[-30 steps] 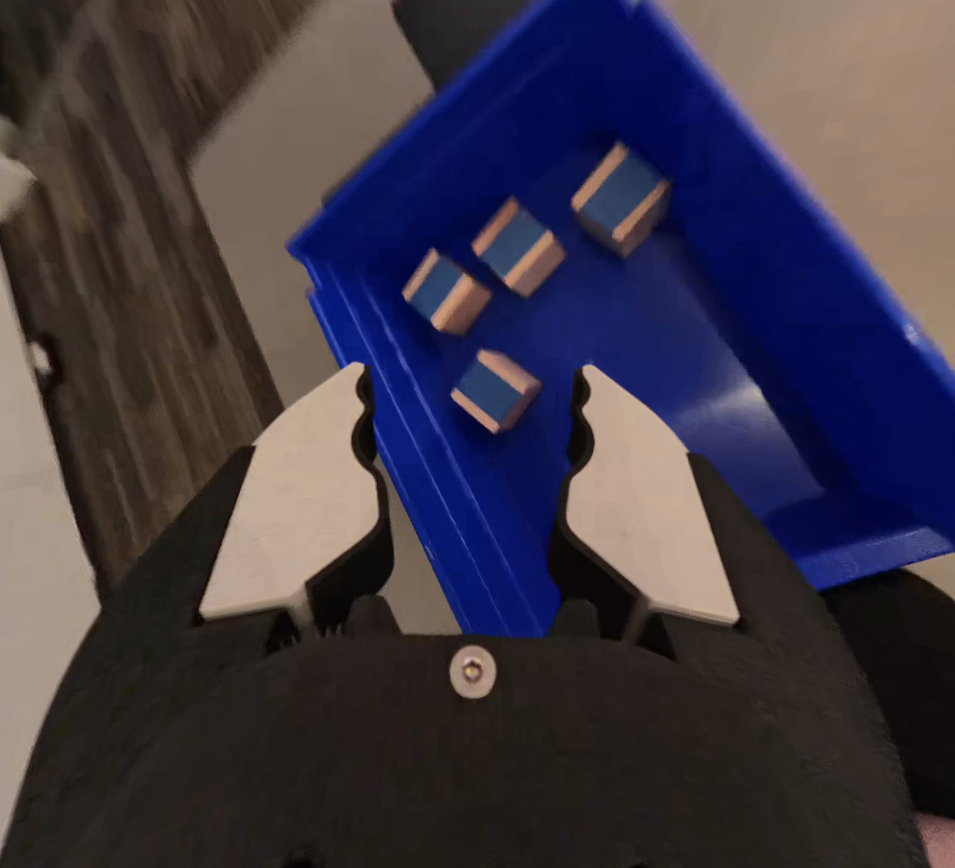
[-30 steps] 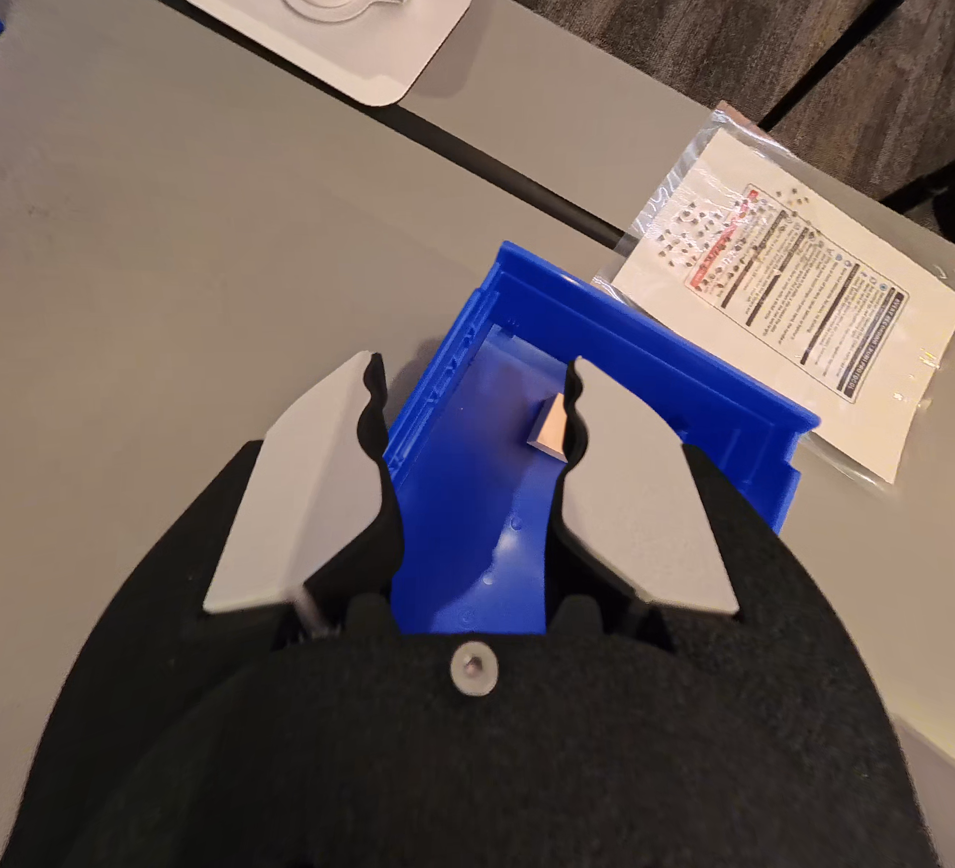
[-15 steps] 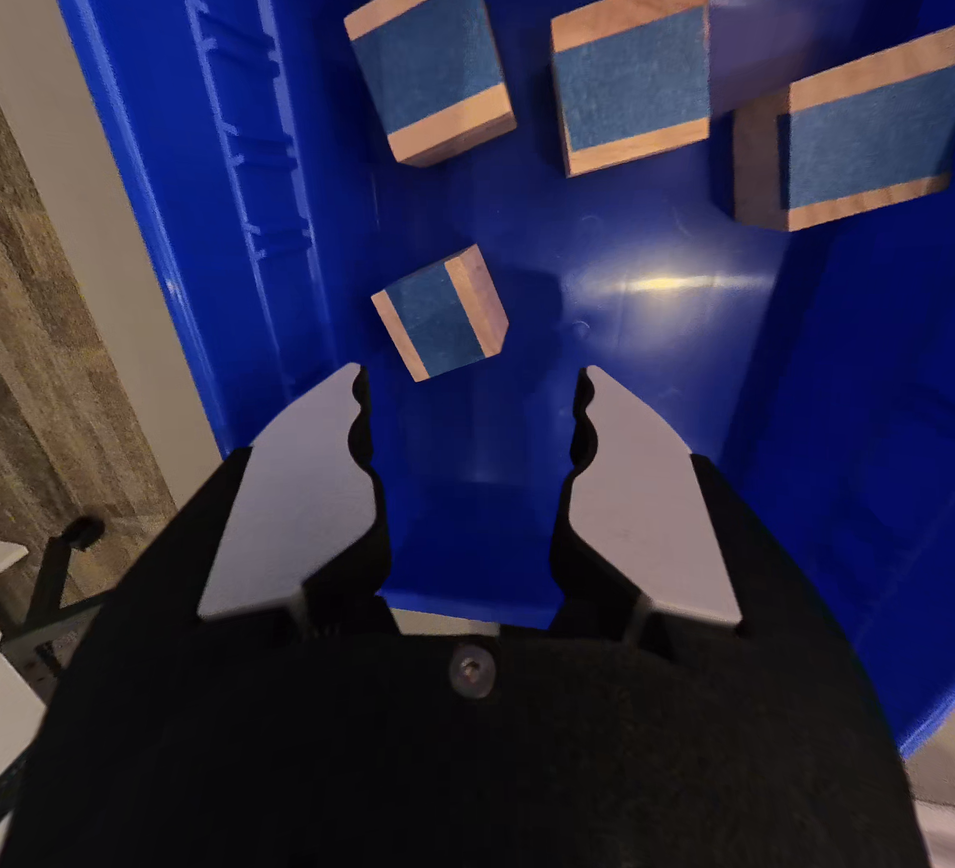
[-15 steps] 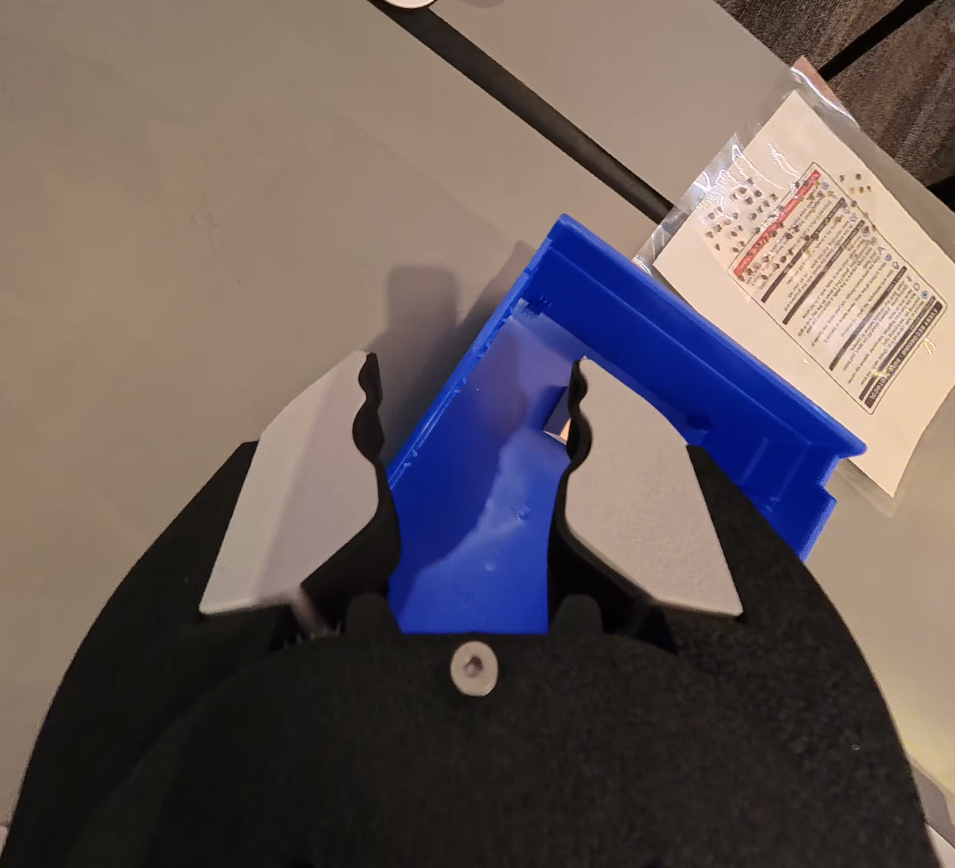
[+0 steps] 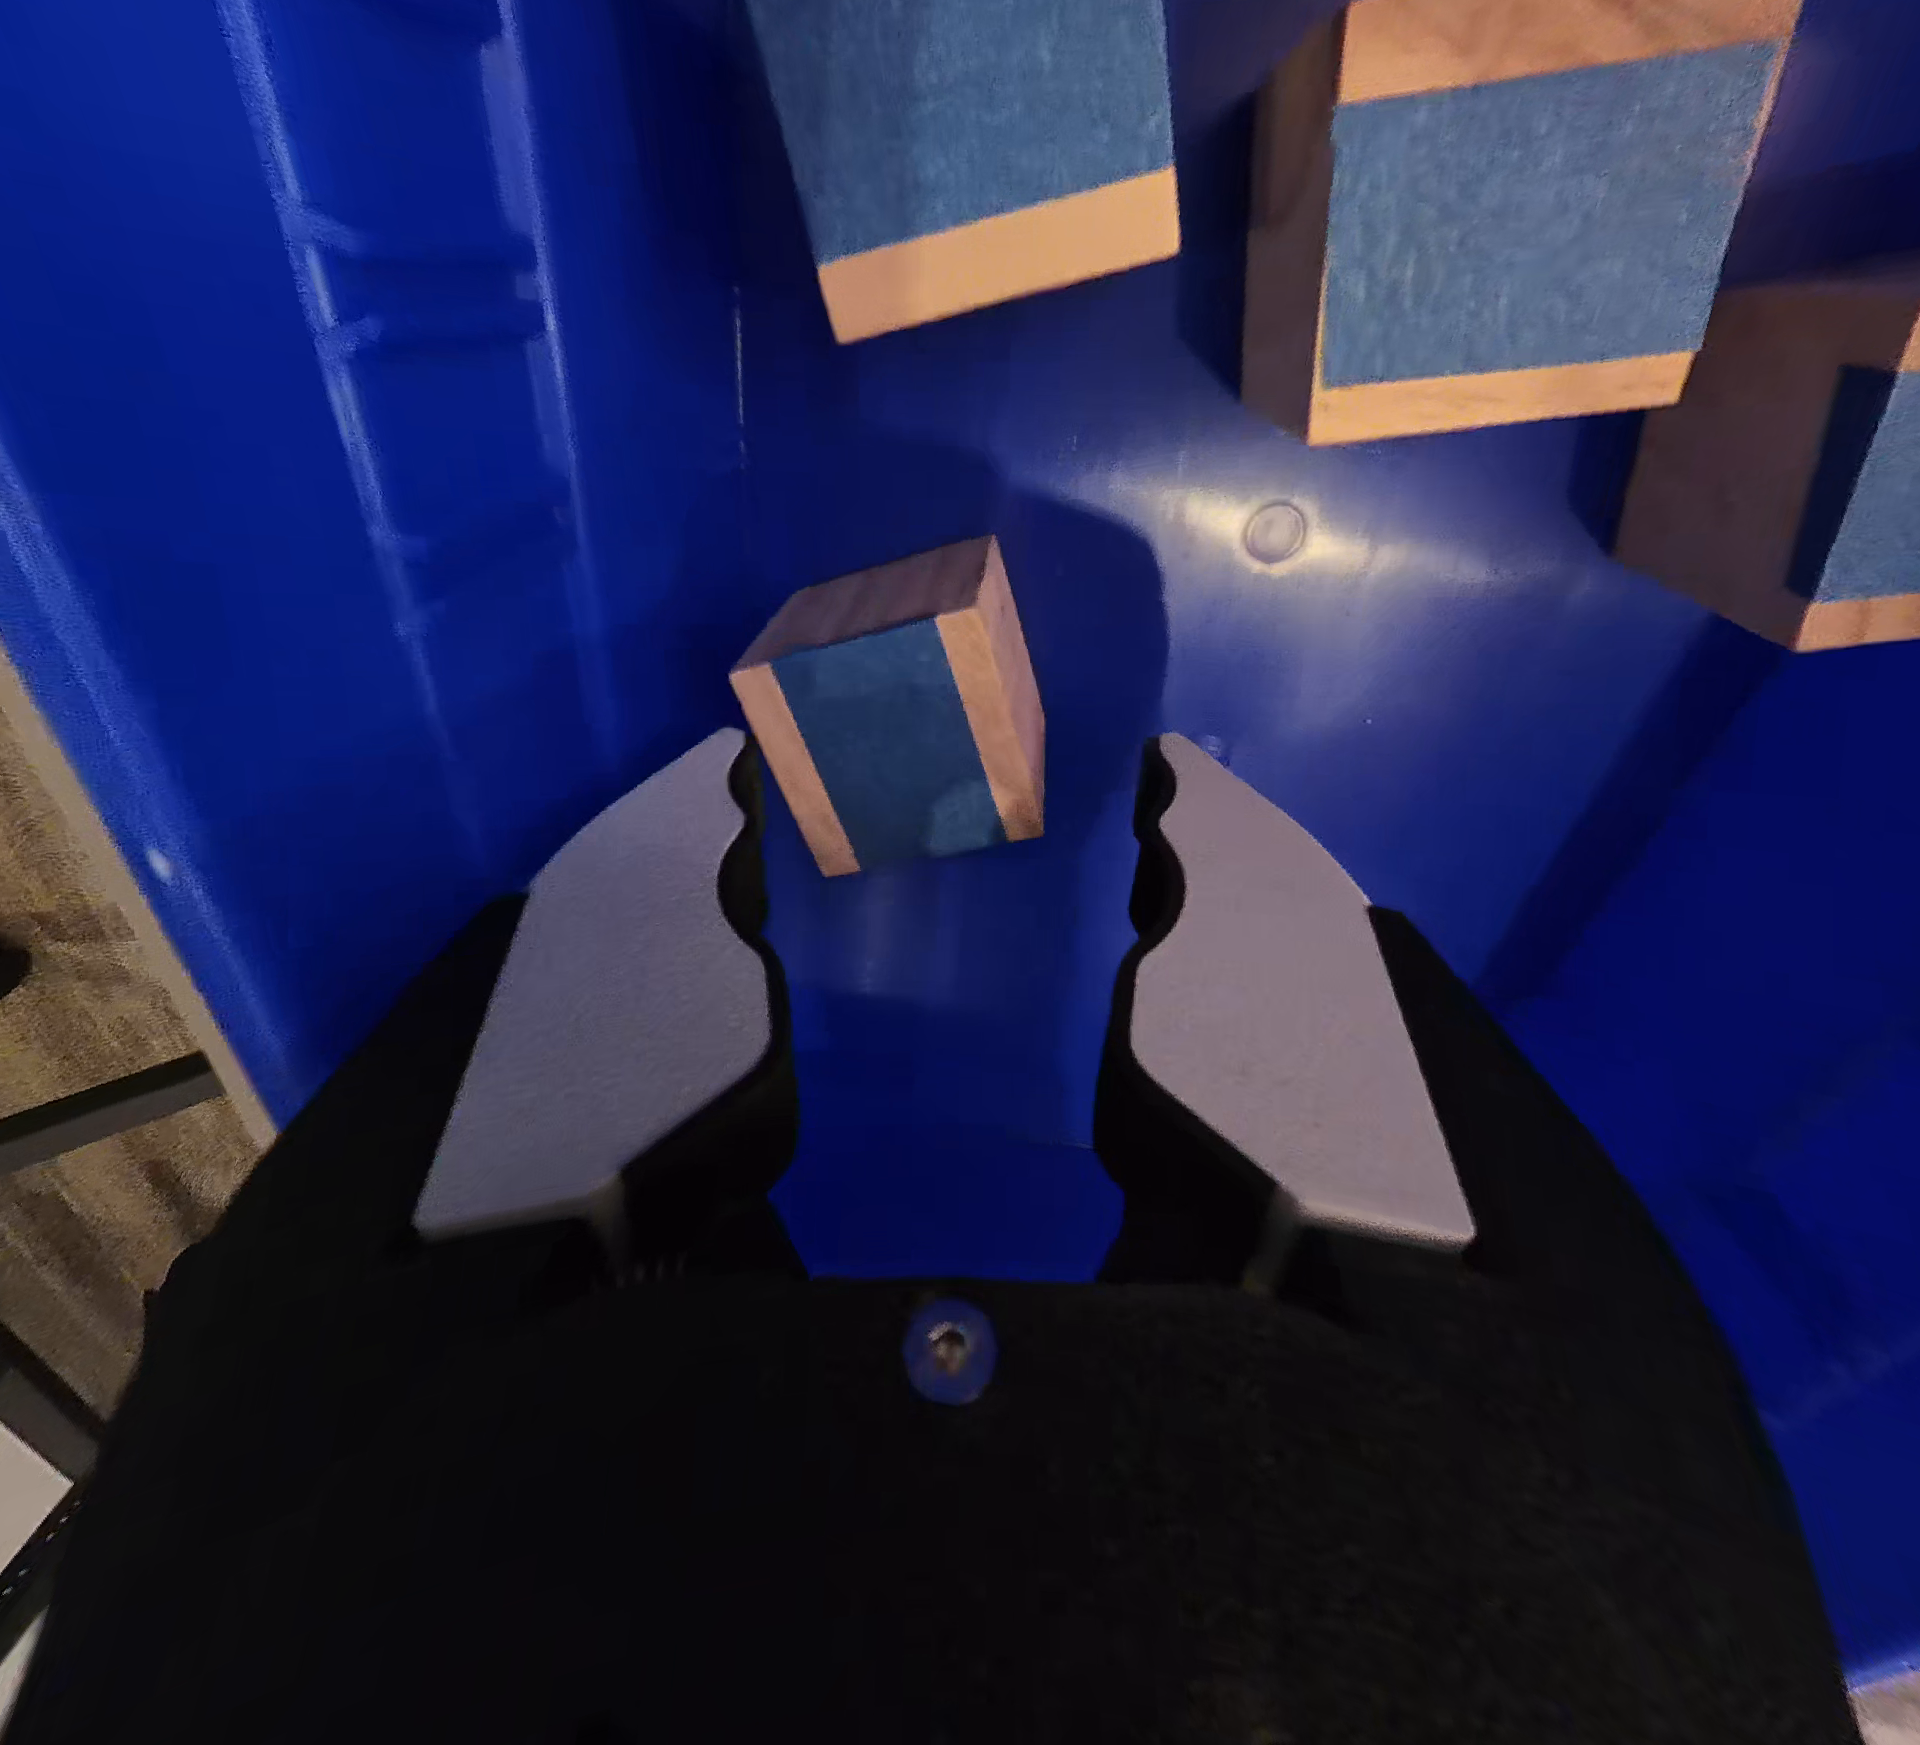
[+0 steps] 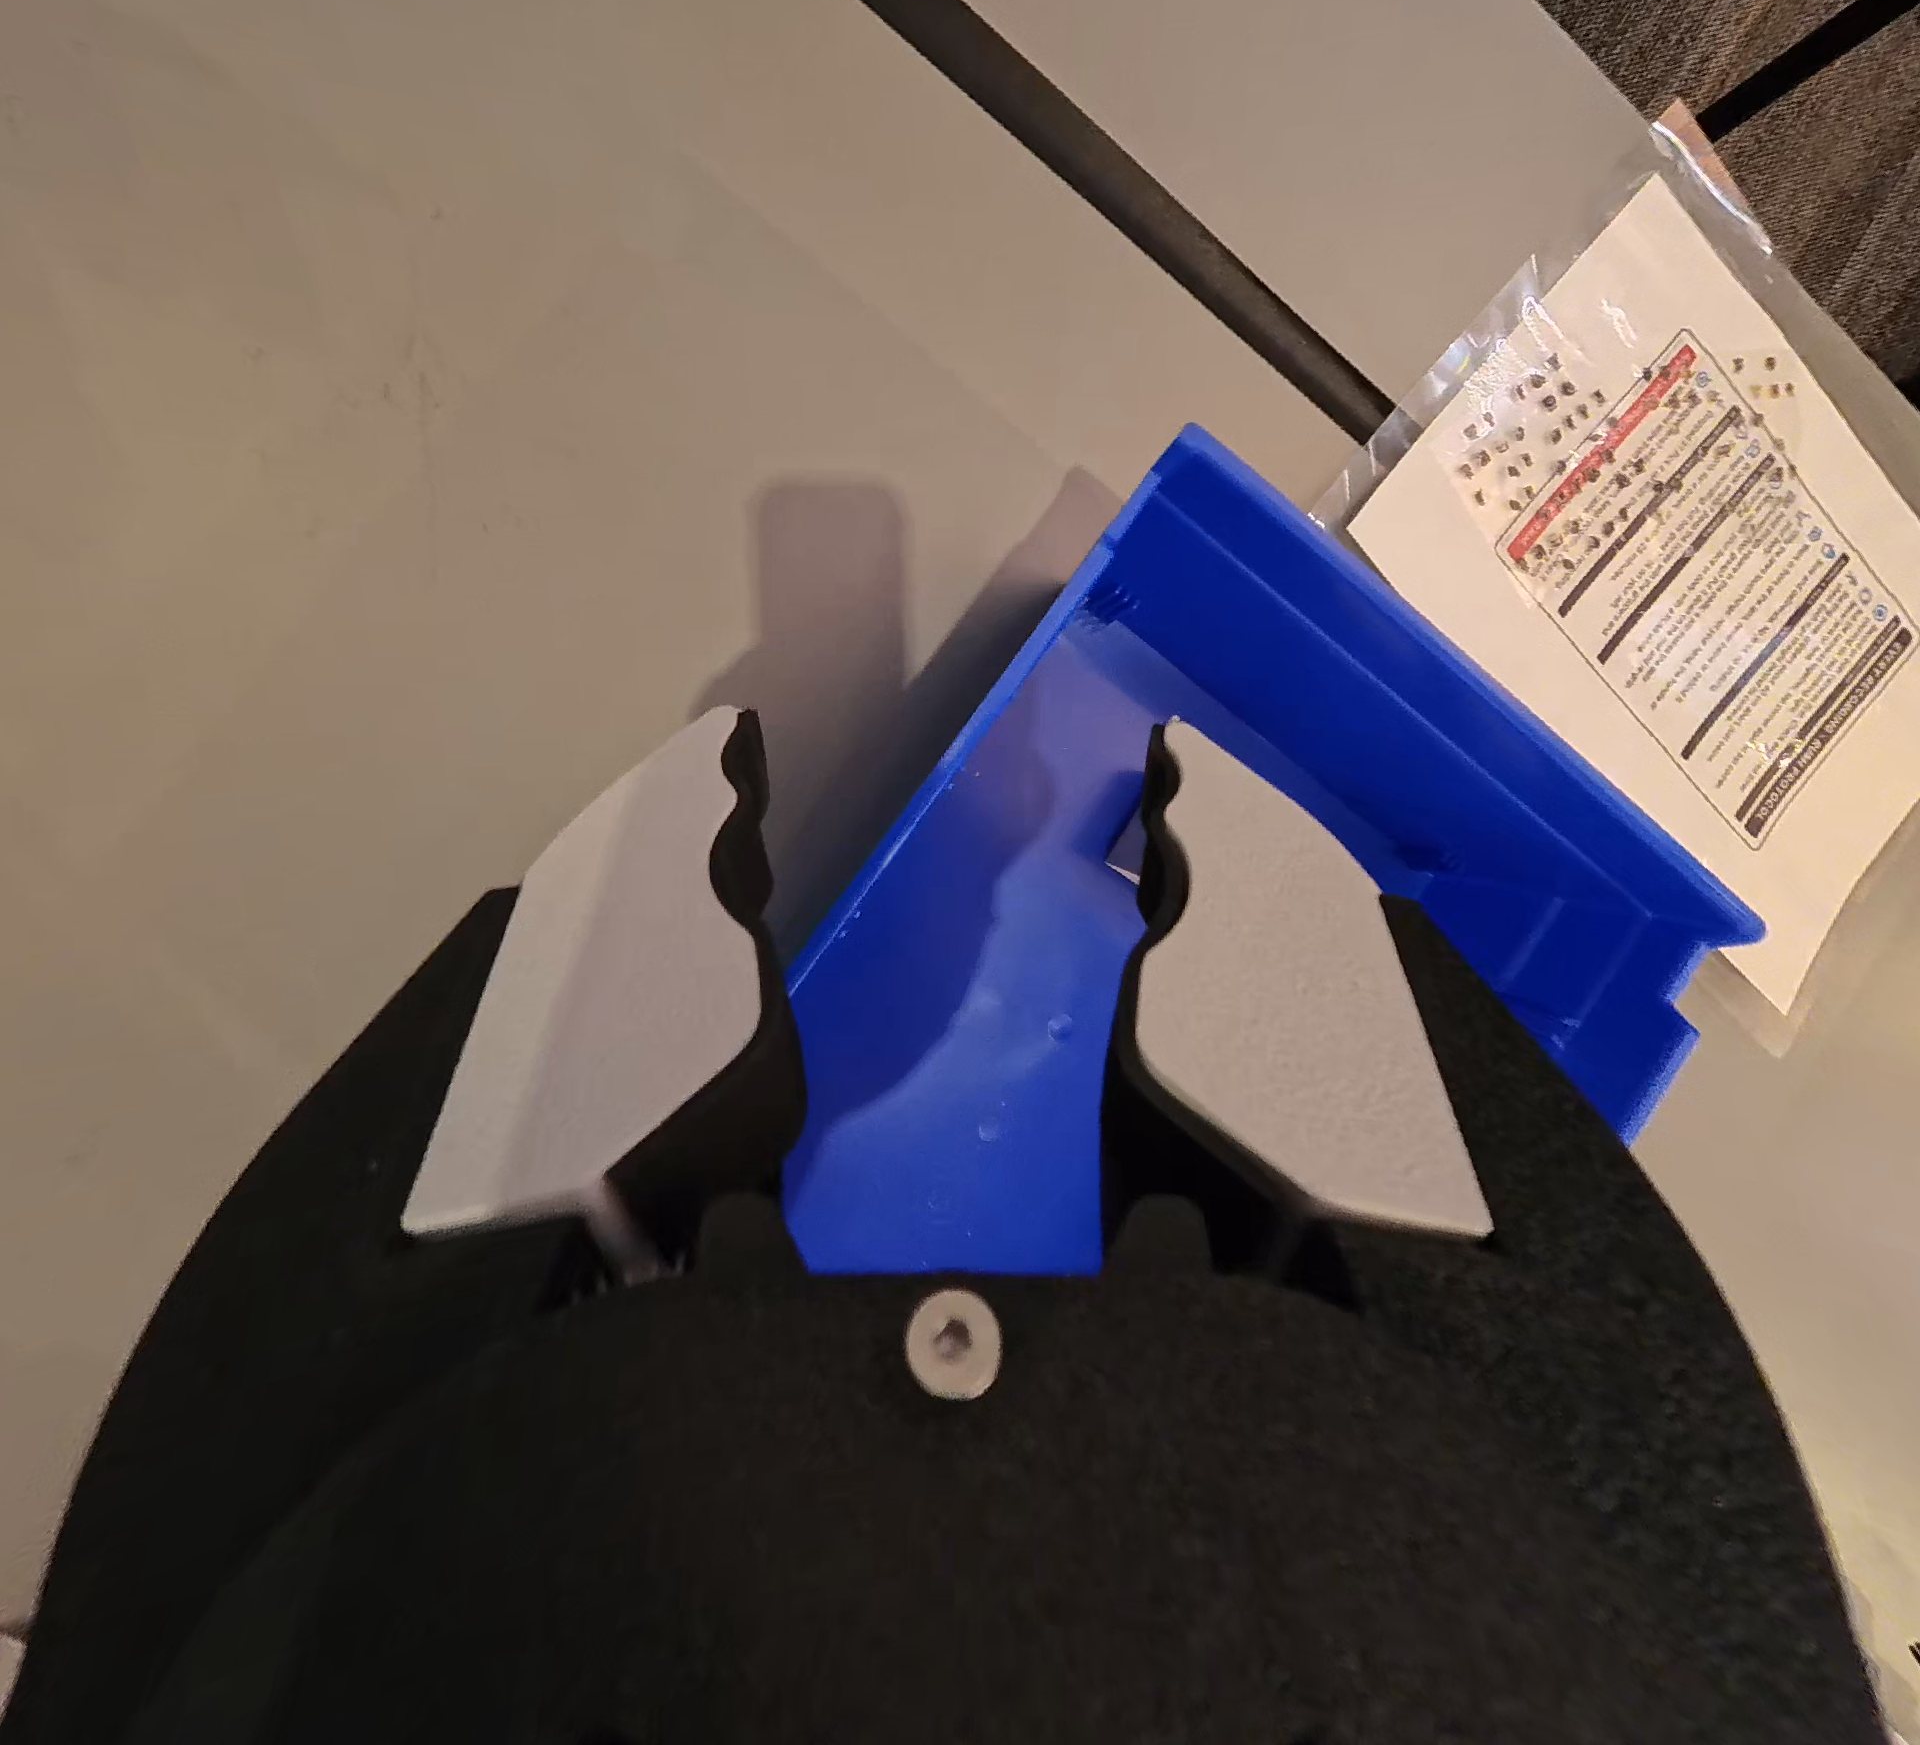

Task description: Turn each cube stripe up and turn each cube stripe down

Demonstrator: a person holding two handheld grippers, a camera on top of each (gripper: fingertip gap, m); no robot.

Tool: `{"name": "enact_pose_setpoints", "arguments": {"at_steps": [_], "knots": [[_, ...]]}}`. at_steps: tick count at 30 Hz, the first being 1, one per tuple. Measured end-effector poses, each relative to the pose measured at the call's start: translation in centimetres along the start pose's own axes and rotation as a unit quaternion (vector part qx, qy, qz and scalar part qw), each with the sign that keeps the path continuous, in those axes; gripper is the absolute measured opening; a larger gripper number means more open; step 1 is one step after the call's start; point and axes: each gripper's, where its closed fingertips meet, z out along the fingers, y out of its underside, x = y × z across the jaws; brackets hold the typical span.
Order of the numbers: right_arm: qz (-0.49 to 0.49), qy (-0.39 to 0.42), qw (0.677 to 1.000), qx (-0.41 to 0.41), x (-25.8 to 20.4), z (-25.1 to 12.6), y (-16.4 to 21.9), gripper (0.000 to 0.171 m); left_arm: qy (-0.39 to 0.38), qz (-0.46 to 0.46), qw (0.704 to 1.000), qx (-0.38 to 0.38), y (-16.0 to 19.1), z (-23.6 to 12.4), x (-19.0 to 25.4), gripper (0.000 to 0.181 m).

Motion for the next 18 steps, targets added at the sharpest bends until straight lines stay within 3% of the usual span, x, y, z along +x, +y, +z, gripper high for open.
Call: {"name": "enact_pose_setpoints", "arguments": {"at_steps": [4, 12, 15, 18], "knots": [[-0.008, -0.001, 1.000, -0.010, -0.3, 0.3, 0.2, 0.068, -0.005, 0.009, 1.000, 0.023, -1.0, -0.1, 0.1, 0.046], [-0.025, 0.008, 1.000, -0.009, -0.6, 0.2, -0.1, 0.067, 0.015, 0.050, 0.999, 0.012, -0.2, -1.0, 1.0, 0.045], [-0.039, 0.019, 0.999, 0.017, -0.8, -0.4, -1.1, 0.064, 0.045, 0.070, 0.995, 0.057, -0.2, -3.8, 1.9, 0.045], [-0.073, 0.030, 0.992, 0.098, -1.7, -1.8, -4.0, 0.065, 0.160, 0.124, 0.968, 0.147, 0.0, -8.9, 5.6, 0.045]]}}
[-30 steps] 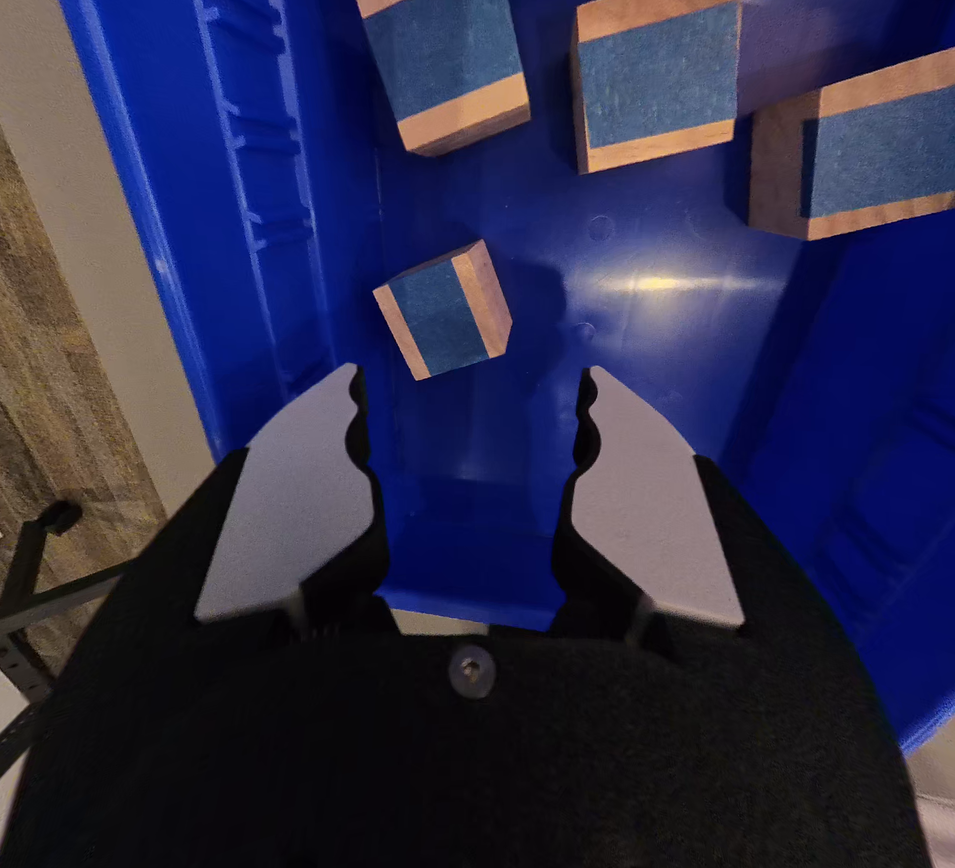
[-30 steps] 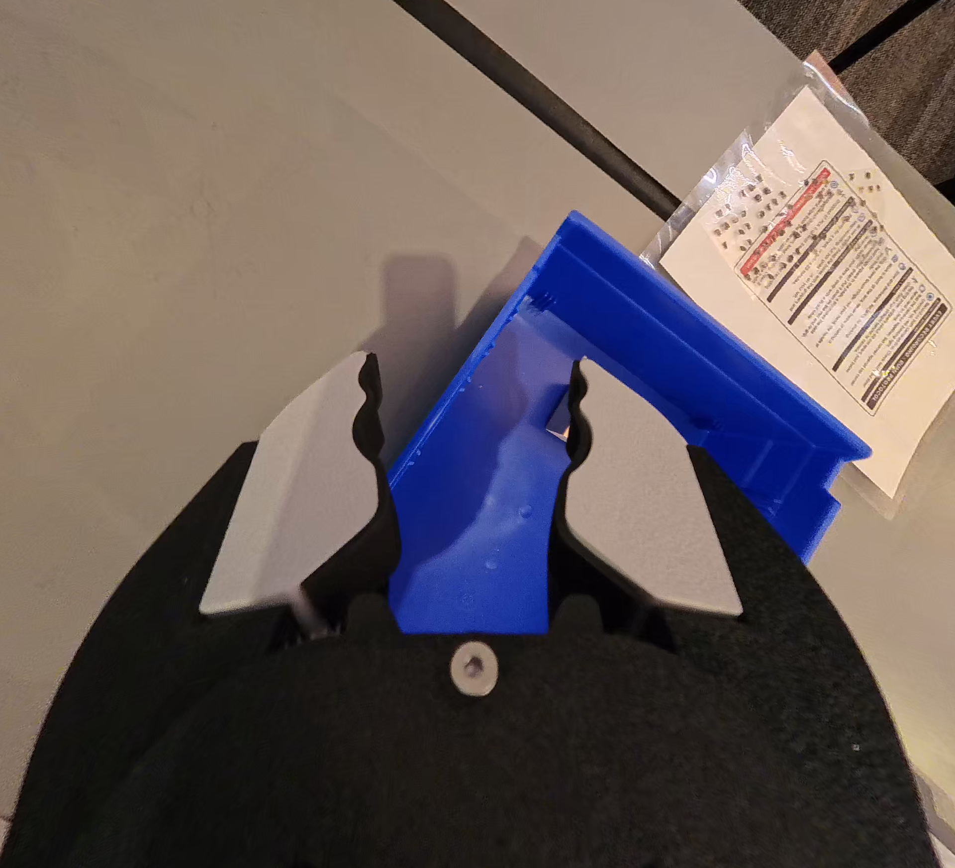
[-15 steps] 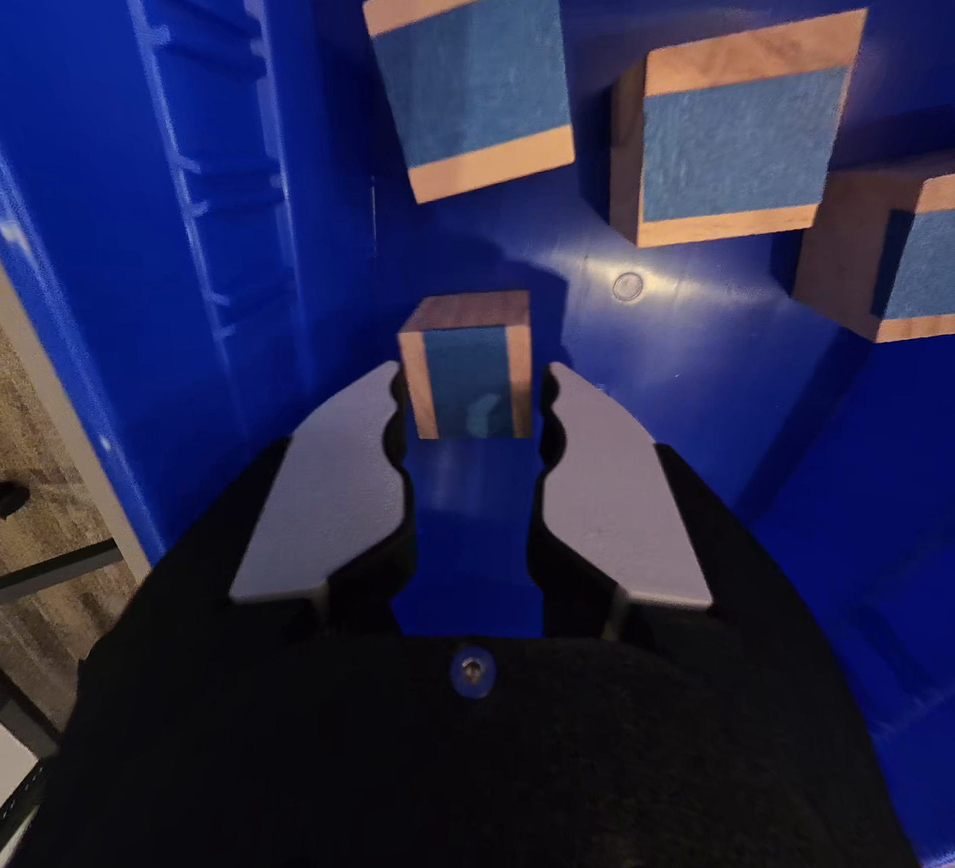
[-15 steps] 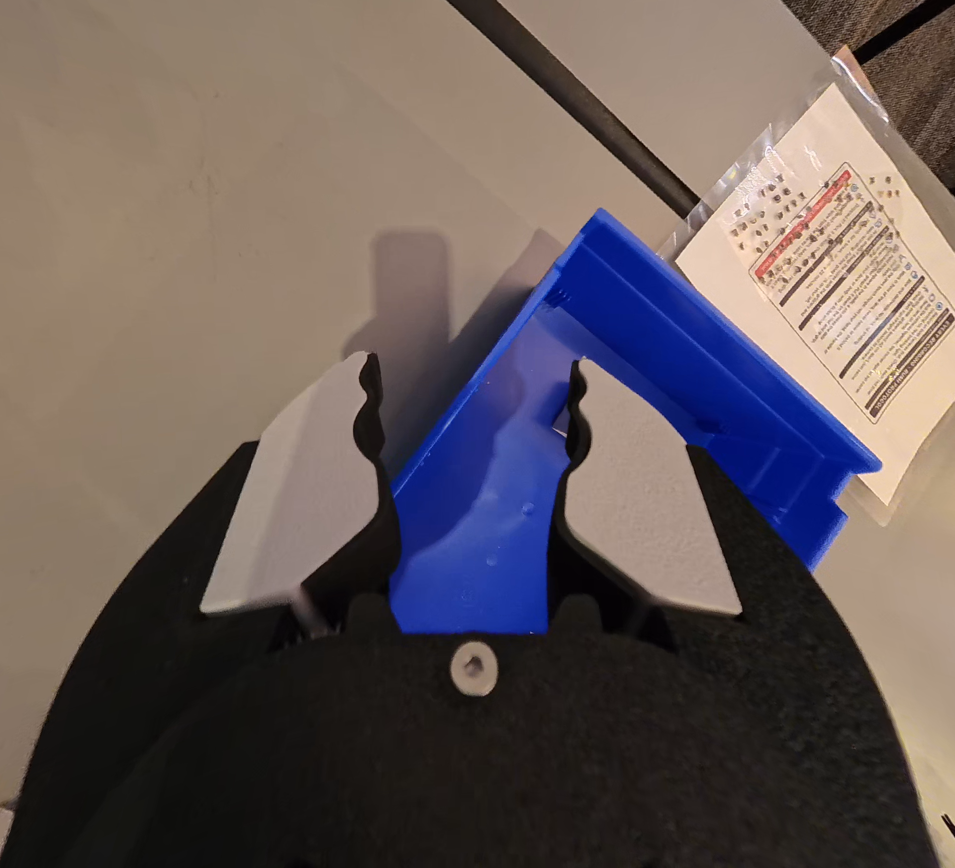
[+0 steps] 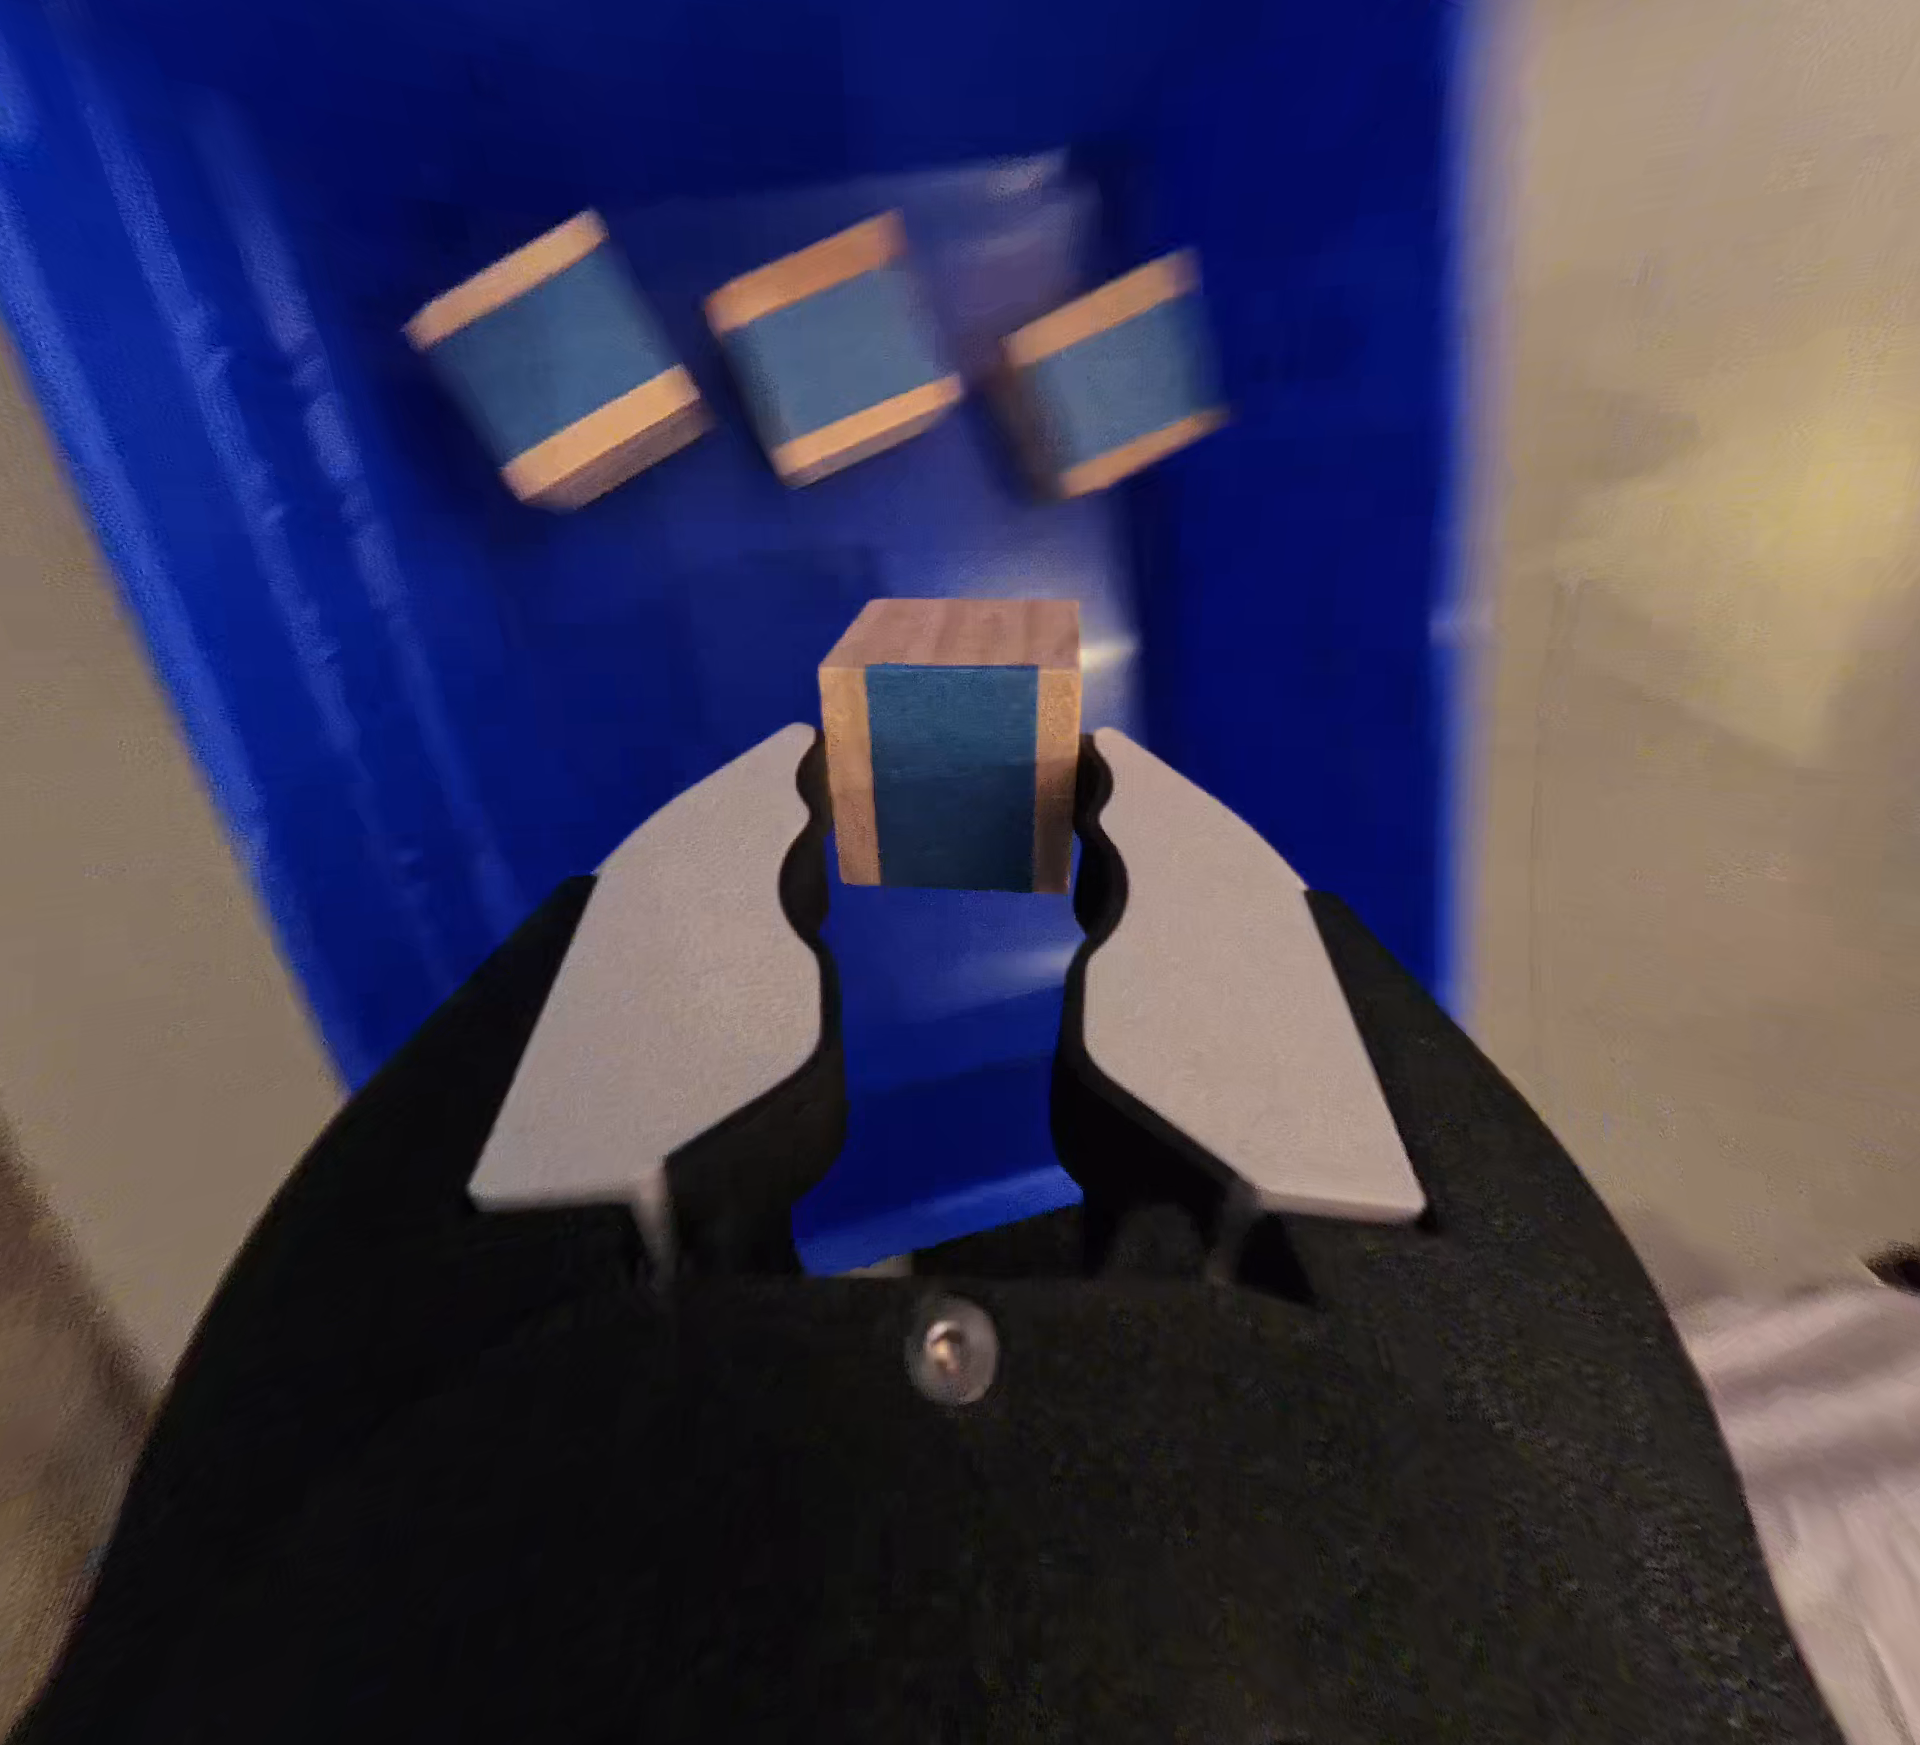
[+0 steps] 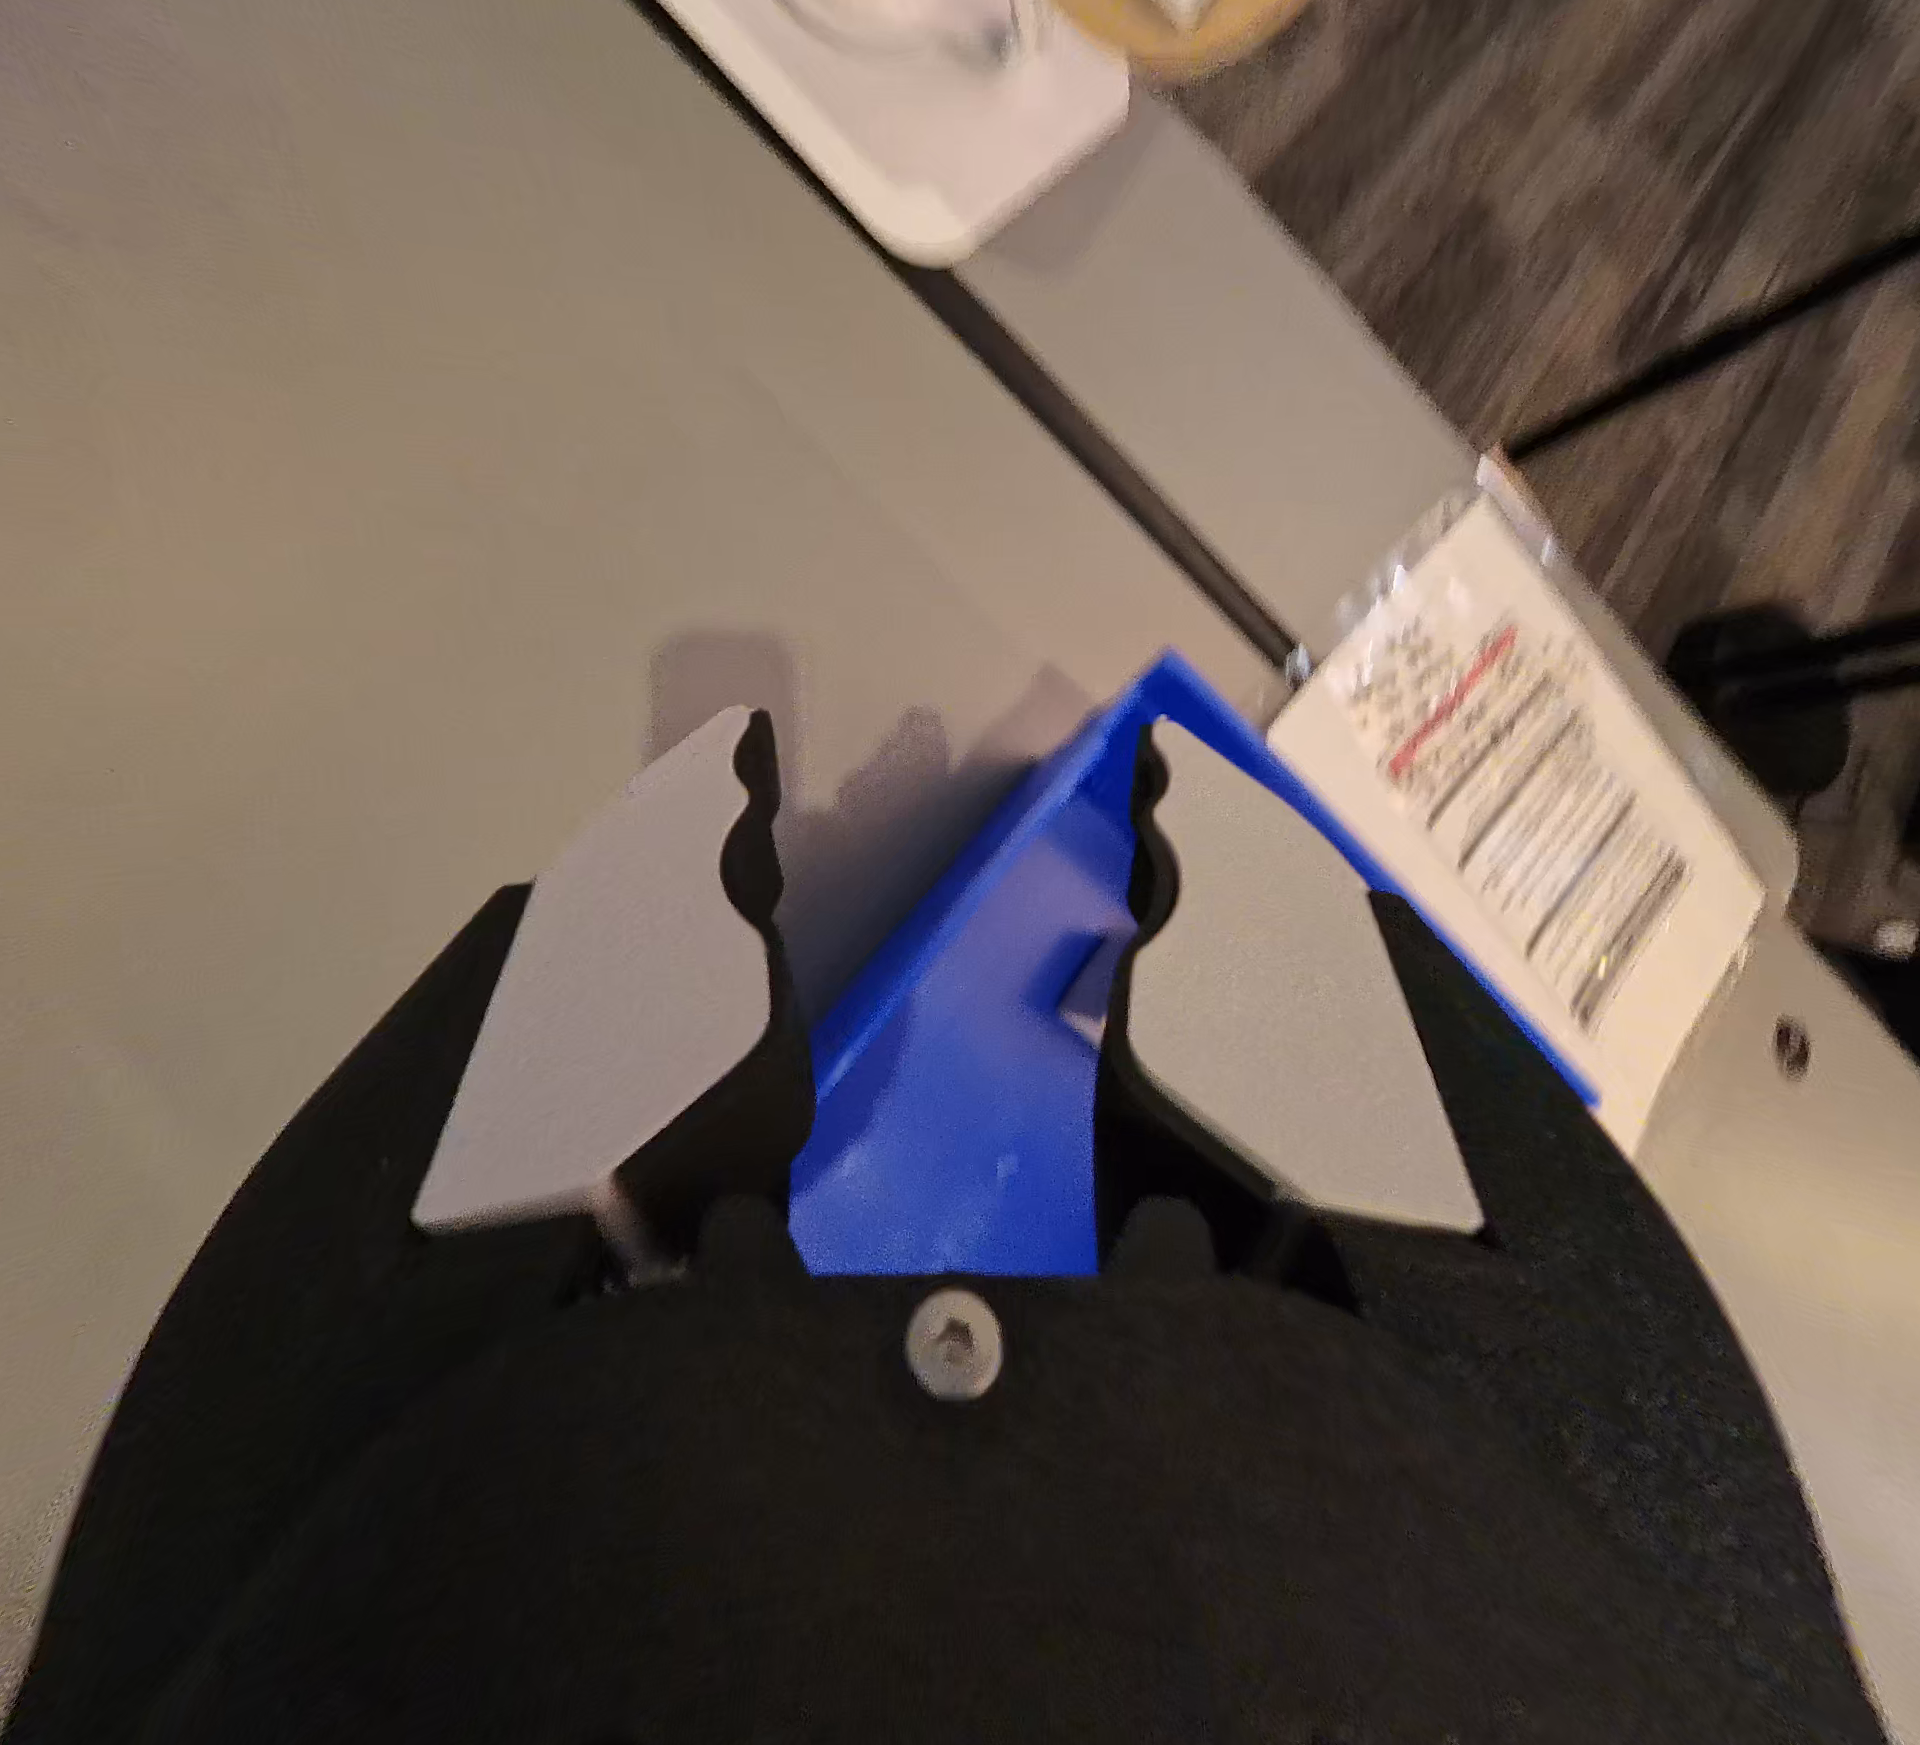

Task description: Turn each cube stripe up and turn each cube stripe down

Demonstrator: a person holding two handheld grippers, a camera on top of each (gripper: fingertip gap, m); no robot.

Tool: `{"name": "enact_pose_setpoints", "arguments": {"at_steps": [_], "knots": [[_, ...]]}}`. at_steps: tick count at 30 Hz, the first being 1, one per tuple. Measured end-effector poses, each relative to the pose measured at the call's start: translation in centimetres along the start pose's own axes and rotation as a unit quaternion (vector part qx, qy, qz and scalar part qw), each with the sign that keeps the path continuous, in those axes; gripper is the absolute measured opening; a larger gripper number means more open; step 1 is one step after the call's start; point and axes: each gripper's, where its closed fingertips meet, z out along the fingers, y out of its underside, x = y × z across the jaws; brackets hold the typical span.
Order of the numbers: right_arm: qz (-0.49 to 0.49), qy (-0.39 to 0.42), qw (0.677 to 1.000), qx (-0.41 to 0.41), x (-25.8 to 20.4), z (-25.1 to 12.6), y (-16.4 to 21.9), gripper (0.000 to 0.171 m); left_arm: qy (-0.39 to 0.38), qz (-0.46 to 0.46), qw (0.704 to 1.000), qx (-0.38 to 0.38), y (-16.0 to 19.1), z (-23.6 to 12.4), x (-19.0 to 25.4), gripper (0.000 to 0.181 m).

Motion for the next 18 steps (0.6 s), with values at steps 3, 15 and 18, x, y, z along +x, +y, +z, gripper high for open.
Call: {"name": "enact_pose_setpoints", "arguments": {"at_steps": [3, 15, 18], "knots": [[-0.060, -0.056, 0.987, 0.136, -4.1, -1.5, -4.9, 0.073, 0.166, 0.093, 0.976, 0.107, -1.9, -4.5, 7.9, 0.045], [-0.176, -0.174, 0.871, 0.424, -21.4, -7.2, -12.4, 0.076, 0.560, 0.234, 0.790, 0.091, 1.8, -9.5, 30.2, 0.045], [-0.215, -0.149, 0.868, 0.423, -21.8, -7.1, -12.0, 0.057, 0.568, 0.228, 0.786, 0.089, 1.9, -9.1, 31.1, 0.044]]}}
